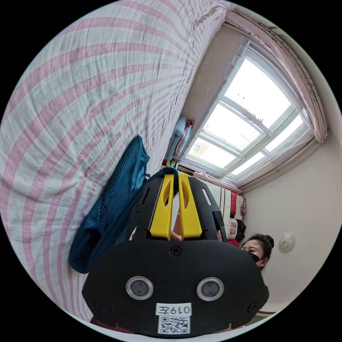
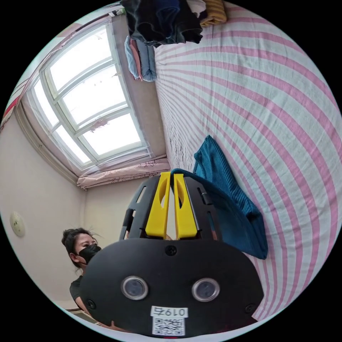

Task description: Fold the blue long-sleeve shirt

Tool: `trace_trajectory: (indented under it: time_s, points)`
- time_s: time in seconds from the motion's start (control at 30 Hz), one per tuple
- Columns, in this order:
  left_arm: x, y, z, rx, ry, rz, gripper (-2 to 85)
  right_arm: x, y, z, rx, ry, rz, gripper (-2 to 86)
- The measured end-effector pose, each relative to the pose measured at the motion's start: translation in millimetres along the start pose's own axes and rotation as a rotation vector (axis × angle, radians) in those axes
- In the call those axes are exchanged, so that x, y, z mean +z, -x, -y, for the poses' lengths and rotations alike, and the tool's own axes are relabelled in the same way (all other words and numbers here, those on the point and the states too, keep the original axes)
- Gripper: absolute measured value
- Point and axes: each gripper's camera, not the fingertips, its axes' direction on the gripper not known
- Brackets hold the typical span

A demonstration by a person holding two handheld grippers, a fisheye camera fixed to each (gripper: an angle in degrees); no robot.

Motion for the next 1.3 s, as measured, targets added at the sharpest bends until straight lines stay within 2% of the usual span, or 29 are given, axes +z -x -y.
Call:
trace_trajectory:
  time_s: [0.53,0.7,0.77,0.9,1.0,1.1,1.17,1.2,1.27,1.3]
  points:
    - [45,-55,109,-0.155,-0.091,0.026,4.4,94,14,93,0.096,-0.07,-0.034,1.4]
    - [56,-72,123,-0.178,-0.107,-0.098,11.1,116,30,101,0.068,-0.102,0.026,6.4]
    - [57,-78,124,-0.165,-0.159,-0.161,11.8,124,39,101,0.041,-0.163,0.114,7.7]
    - [68,-97,127,-0.117,-0.211,-0.206,11.4,151,63,103,-0.016,-0.136,0.132,5.9]
    - [74,-114,137,-0.09,-0.165,-0.128,12.4,178,98,106,-0.112,-0.06,0.005,4.0]
    - [73,-123,147,-0.081,-0.157,-0.102,13.7,221,140,105,-0.264,0.089,-0.221,1.0]
    - [75,-127,154,-0.093,-0.133,-0.102,14.5,271,169,97,-0.384,0.259,-0.435,-0.2]
    - [74,-130,156,-0.092,-0.137,-0.104,14.8,284,174,95,-0.41,0.292,-0.499,-0.3]
    - [68,-138,156,-0.079,-0.177,-0.082,15.2,328,193,85,-0.518,0.374,-0.79,-0.6]
    - [68,-141,159,-0.075,-0.164,-0.092,15.5,338,194,84,-0.524,0.389,-0.865,-0.7]
